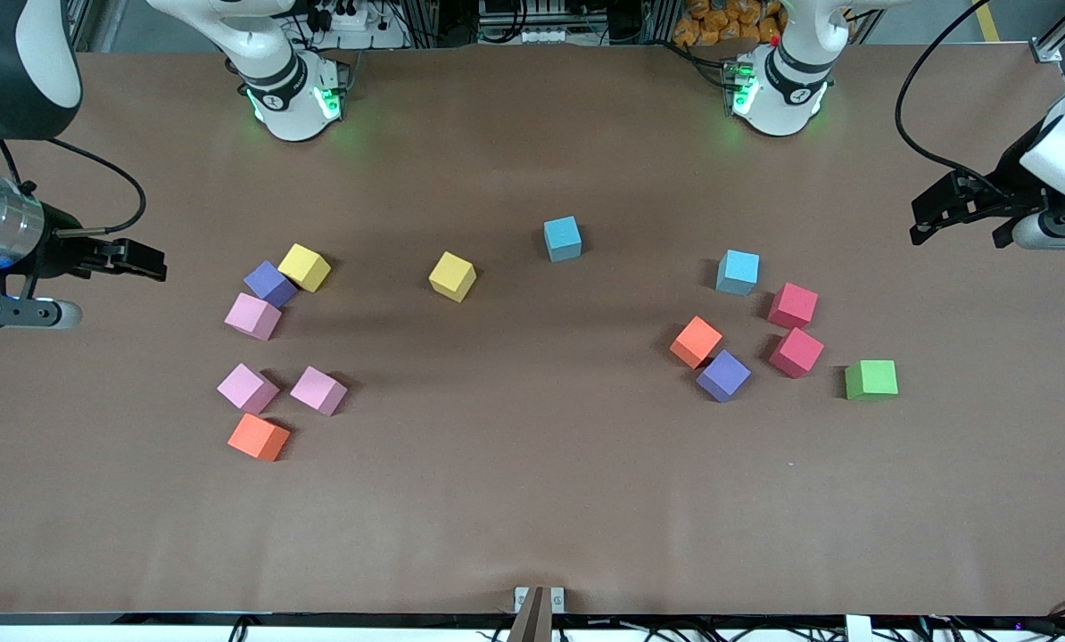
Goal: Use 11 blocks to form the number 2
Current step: 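Reach yellow block with the right gripper while the left gripper reaches cyan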
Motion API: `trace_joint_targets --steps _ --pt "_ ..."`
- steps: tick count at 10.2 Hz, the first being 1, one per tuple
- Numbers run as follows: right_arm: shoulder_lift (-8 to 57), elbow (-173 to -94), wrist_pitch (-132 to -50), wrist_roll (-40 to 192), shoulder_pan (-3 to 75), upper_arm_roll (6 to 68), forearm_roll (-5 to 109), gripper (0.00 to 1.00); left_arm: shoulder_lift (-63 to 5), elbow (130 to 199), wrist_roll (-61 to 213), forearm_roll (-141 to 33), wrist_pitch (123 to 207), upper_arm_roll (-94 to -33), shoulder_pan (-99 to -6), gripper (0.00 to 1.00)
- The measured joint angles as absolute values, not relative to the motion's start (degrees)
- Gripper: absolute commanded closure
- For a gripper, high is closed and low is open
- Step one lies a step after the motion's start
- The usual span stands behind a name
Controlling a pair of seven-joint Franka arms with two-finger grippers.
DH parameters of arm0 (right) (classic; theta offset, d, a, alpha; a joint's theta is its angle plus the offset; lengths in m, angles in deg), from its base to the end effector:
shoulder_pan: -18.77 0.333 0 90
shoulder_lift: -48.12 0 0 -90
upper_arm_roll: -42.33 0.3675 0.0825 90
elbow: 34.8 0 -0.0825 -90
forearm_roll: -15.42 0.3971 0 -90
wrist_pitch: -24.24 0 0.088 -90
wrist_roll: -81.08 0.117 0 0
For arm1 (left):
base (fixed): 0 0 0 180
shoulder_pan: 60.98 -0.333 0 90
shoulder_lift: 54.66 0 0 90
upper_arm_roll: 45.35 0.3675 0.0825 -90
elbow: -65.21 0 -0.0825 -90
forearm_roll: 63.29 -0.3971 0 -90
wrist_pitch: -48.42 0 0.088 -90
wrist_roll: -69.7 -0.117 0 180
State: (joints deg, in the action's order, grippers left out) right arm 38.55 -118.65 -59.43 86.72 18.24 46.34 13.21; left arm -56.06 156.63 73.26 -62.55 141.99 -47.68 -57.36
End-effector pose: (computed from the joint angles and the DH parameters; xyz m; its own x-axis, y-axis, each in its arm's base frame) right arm 0.6100 0.0284 0.6104 0.9853 -0.0417 -0.1655 -0.0350 -0.9984 0.0433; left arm 0.5625 -0.0604 0.6734 0.9973 -0.0408 0.0610 -0.0418 -0.9990 0.0157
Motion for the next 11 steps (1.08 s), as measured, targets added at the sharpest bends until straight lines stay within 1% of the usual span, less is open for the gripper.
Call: trace_joint_targets --steps 1,3,5,7,11 --pt "39.34 -118.96 -59.06 86.74 18.24 46.33 13.21 0.00 -56.06 156.63 73.26 -62.55 141.99 -47.68 -57.37 0.00" --pt "43.54 -122.01 -58.57 86.79 18.23 46.27 13.37 0.00 -55.85 156.68 73.26 -62.55 141.98 -47.91 -57.24 0.00" --pt "45.77 -124.60 -59.65 86.79 18.22 46.19 13.74 0.00 -54.64 157.12 74.76 -62.55 141.93 -49.78 -56.51 0.00" --pt "45.56 -129.67 -66.24 86.71 18.23 46.19 16.40 0.00 -52.80 159.11 84.65 -62.55 144.05 -53.82 -54.55 0.00" --pt "45.01 -140.55 -76.76 86.44 19.39 46.54 21.37 0.00 -51.19 170.48 107.63 -62.57 154.37 -59.26 -46.64 0.00"
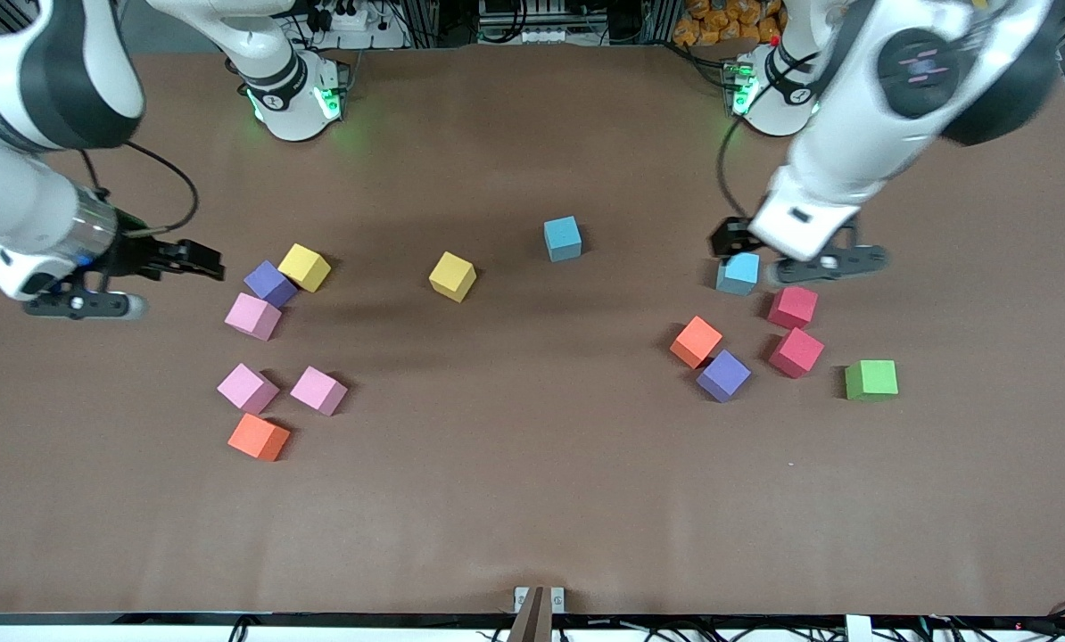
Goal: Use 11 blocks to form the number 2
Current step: 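Reach yellow block with the right gripper while the left gripper reaches cyan, then grasp the yellow and cyan blocks with the right and left grippers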
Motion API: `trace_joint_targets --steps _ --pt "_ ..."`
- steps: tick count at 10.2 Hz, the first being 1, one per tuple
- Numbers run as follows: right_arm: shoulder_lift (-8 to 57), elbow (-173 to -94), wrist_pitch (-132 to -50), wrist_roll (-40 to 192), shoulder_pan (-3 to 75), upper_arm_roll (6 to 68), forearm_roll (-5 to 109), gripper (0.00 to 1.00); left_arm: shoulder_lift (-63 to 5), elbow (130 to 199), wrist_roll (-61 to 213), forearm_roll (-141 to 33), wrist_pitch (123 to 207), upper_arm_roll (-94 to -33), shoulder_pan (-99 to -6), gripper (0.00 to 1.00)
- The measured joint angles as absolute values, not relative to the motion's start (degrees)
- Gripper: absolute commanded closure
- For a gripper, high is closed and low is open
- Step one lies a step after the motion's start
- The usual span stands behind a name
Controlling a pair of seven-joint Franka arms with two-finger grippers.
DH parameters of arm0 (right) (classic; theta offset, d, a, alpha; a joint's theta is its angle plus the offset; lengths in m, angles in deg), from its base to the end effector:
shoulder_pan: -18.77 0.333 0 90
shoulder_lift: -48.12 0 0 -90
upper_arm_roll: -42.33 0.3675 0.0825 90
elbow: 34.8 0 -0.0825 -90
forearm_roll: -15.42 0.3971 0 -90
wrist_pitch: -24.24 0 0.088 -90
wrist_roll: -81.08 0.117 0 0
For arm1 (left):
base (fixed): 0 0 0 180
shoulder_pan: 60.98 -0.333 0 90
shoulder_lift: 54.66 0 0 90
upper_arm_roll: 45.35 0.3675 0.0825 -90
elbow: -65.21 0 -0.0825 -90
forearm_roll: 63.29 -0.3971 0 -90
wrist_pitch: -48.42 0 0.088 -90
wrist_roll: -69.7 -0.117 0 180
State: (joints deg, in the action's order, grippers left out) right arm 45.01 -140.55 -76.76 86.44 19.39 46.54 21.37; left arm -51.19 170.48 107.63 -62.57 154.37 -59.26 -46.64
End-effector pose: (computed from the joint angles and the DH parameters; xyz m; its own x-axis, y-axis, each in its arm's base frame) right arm 0.5732 0.0578 0.5179 0.9888 -0.0290 -0.1466 -0.0423 -0.9952 -0.0888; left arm 0.5198 -0.2771 0.5253 0.9837 0.1719 -0.0533 0.1717 -0.9851 -0.0080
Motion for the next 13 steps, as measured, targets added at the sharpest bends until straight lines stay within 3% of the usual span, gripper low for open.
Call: trace_joint_targets --steps 2,6,9,13 --pt "44.95 -145.48 -82.82 88.15 23.08 46.58 22.16 0.00 -49.54 174.86 115.73 -62.57 158.50 -61.21 -42.46 0.00" --pt "42.92 -153.35 -93.67 106.32 33.31 46.76 22.43 0.00 -42.89 176.68 124.81 -62.58 164.51 -61.49 -34.44 0.00" --pt "37.37 -154.04 -102.37 125.52 40.00 46.79 22.89 0.00 -38.32 179.21 125.37 -64.54 172.60 -61.46 -31.17 0.00" --pt "30.21 -159.72 -121.62 141.39 48.57 46.82 23.17 0.00 -33.43 180.28 128.91 -64.55 179.19 -61.47 -26.51 0.00"
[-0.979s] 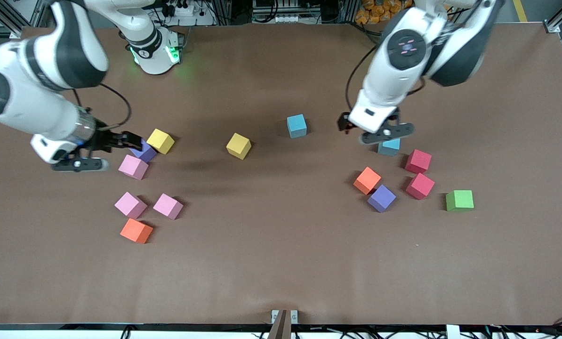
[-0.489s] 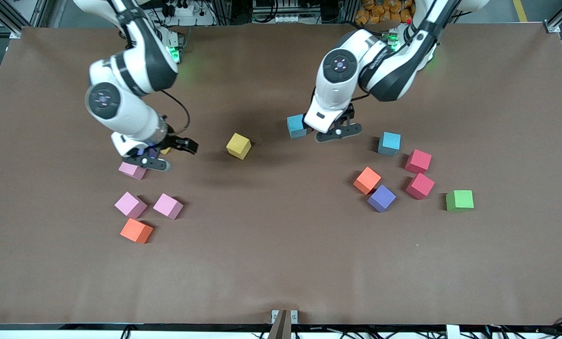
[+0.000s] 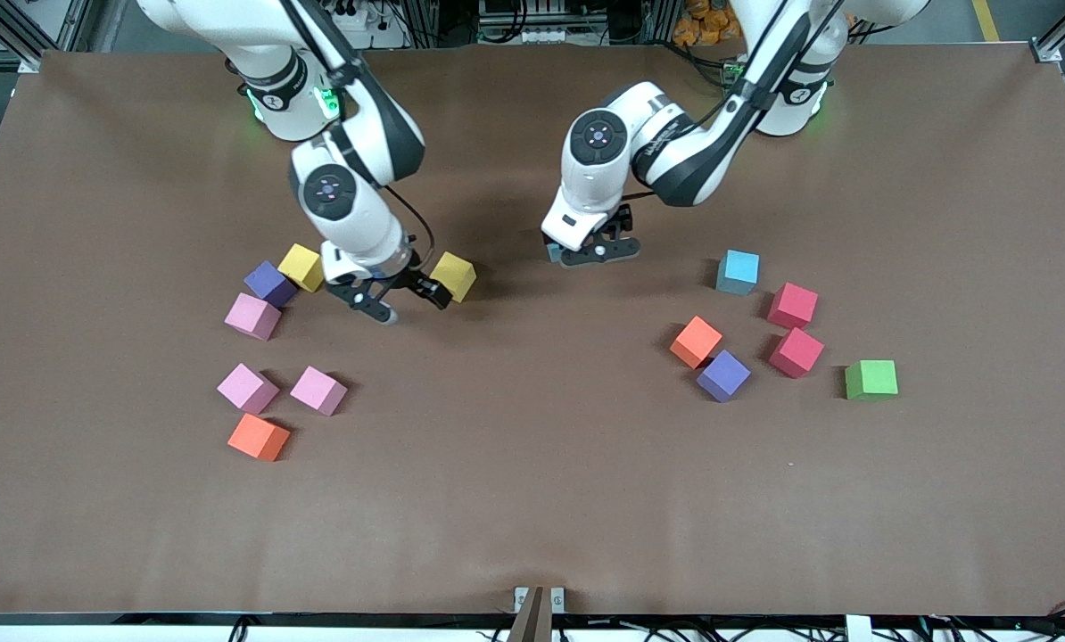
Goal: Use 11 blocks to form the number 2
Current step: 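Grasp the yellow and cyan blocks with the right and left grippers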
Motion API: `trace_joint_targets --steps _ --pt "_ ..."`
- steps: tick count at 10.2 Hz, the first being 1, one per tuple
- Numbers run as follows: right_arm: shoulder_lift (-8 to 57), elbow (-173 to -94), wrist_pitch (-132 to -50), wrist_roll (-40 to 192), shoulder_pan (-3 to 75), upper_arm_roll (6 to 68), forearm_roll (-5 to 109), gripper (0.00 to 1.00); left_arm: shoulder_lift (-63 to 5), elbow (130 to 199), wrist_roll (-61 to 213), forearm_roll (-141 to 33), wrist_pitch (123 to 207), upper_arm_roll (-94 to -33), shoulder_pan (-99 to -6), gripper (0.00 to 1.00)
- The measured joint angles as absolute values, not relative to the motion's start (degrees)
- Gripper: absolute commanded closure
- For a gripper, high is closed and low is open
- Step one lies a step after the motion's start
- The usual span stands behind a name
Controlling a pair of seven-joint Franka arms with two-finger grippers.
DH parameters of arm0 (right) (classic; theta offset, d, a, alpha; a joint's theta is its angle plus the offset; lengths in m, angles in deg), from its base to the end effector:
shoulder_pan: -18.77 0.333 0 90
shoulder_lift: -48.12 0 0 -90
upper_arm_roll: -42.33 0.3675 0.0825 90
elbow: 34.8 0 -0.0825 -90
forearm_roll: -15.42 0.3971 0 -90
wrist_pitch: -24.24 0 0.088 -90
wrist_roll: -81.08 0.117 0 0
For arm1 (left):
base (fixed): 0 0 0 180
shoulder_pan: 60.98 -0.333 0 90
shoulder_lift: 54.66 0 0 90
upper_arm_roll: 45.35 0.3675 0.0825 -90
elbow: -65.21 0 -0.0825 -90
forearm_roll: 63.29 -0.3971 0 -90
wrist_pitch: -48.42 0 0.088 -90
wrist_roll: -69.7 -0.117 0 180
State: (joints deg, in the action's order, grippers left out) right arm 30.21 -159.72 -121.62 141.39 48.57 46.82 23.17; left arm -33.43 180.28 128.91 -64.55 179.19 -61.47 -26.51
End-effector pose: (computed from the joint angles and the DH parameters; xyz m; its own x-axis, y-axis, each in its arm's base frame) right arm 0.4895 0.3315 0.2790 0.8424 -0.5345 -0.0685 -0.5388 -0.8373 -0.0926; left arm 0.4007 -0.4742 0.2990 0.9821 0.1494 -0.1148 0.1473 -0.9887 -0.0263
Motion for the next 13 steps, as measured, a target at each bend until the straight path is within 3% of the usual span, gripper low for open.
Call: trace_joint_targets --steps 8,9,10,12,13 --pt "25.81 -161.82 -126.79 143.84 53.59 46.82 23.19 0.00 -27.92 180.32 129.95 -64.55 184.68 -61.45 -24.32 0.00" --pt "25.52 -161.96 -127.00 143.86 53.94 46.82 23.19 0.05 -27.35 180.33 130.66 -64.55 185.68 -61.45 -24.04 0.00" --pt "25.28 -161.98 -127.04 143.86 54.21 46.80 23.19 0.18 -26.68 180.33 131.16 -64.55 186.54 -61.45 -23.60 0.00" --pt "25.13 -161.98 -127.06 143.86 55.17 46.81 23.19 0.45 -25.57 180.33 131.53 -64.80 187.49 -61.44 -23.01 0.50" --pt "25.10 -162.00 -127.06 143.86 55.41 46.81 23.19 0.54 -25.20 180.33 131.53 -65.83 187.91 -61.45 -22.57 0.63"
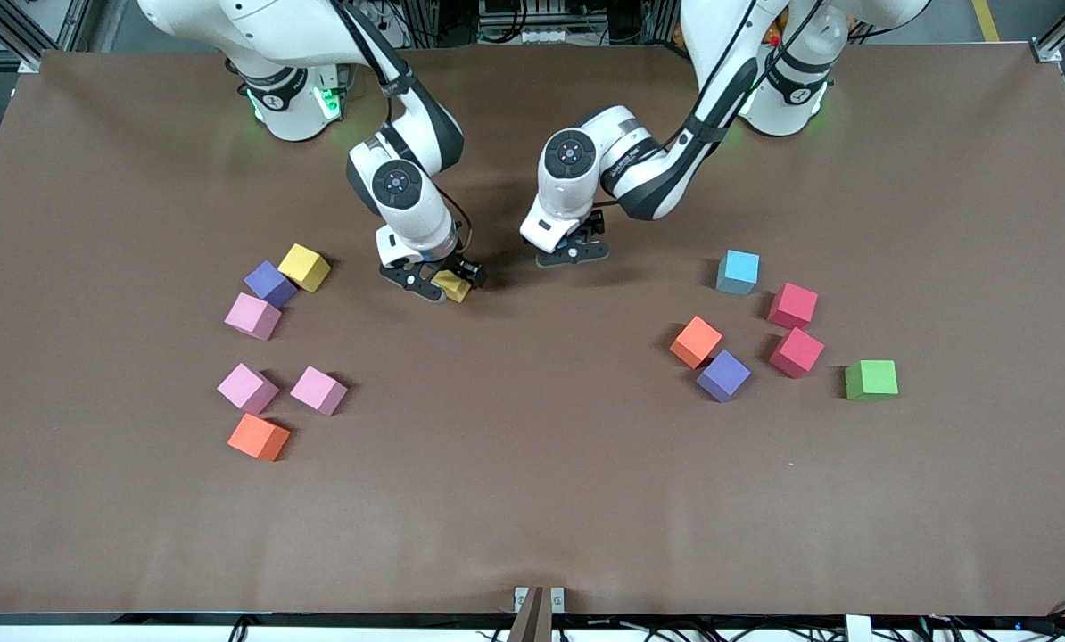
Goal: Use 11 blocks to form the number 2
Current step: 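Grasp the yellow and cyan blocks with the right and left grippers, then set cyan block down mid-table with the left gripper while the right gripper lifts yellow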
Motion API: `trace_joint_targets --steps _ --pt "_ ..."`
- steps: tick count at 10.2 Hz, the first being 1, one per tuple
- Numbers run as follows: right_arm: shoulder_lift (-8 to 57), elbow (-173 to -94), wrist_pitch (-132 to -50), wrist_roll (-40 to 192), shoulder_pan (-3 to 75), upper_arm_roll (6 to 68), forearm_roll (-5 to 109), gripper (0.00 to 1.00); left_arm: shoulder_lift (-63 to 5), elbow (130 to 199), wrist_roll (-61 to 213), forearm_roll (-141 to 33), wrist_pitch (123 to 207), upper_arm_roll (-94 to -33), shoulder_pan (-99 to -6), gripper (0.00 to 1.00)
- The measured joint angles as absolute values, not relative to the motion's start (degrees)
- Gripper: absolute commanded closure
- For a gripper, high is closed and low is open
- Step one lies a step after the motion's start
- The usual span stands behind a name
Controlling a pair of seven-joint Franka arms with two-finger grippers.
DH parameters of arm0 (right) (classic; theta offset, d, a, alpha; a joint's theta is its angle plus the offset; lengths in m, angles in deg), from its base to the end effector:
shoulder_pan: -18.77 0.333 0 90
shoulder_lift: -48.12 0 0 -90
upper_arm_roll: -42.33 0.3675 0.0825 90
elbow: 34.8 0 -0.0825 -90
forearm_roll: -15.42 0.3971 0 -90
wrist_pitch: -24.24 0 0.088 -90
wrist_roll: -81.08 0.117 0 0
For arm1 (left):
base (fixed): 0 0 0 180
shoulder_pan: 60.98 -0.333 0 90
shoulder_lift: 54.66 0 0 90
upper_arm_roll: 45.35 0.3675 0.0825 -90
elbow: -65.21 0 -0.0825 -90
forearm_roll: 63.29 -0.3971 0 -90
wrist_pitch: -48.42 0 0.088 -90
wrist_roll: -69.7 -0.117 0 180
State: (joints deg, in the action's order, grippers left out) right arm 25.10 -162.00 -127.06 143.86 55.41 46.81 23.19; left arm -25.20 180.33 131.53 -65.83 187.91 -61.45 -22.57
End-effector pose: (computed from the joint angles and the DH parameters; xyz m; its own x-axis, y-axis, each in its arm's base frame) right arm 0.4379 0.3783 0.2205 0.8744 -0.4784 -0.0811 -0.4832 -0.8737 -0.0556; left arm 0.3713 -0.5082 0.2239 0.9841 0.1220 -0.1288 0.1221 -0.9925 -0.0070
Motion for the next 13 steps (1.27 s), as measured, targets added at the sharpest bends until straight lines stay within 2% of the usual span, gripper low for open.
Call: trace_joint_targets --steps 1,2,3,10,13 --pt "25.14 -161.99 -127.05 143.86 55.43 46.81 23.19 0.62 -25.10 180.37 131.56 -66.76 187.95 -61.45 -22.16 0.70" --pt "25.14 -161.99 -127.04 143.85 55.43 46.80 23.19 0.69 -25.20 180.41 131.55 -67.23 187.96 -61.68 -21.93 0.70" --pt "25.16 -161.99 -127.01 143.78 55.43 46.79 23.19 0.71 -25.23 180.71 131.55 -67.37 187.96 -62.48 -21.84 0.70" --pt "25.75 -161.35 -126.43 131.61 51.91 44.77 23.16 0.75 -28.94 188.41 135.86 -67.47 187.95 -73.57 -21.18 0.69" --pt "26.23 -161.33 -125.88 129.47 50.73 44.74 23.16 0.75 -29.10 189.06 137.84 -67.47 188.81 -75.22 -21.04 0.61"
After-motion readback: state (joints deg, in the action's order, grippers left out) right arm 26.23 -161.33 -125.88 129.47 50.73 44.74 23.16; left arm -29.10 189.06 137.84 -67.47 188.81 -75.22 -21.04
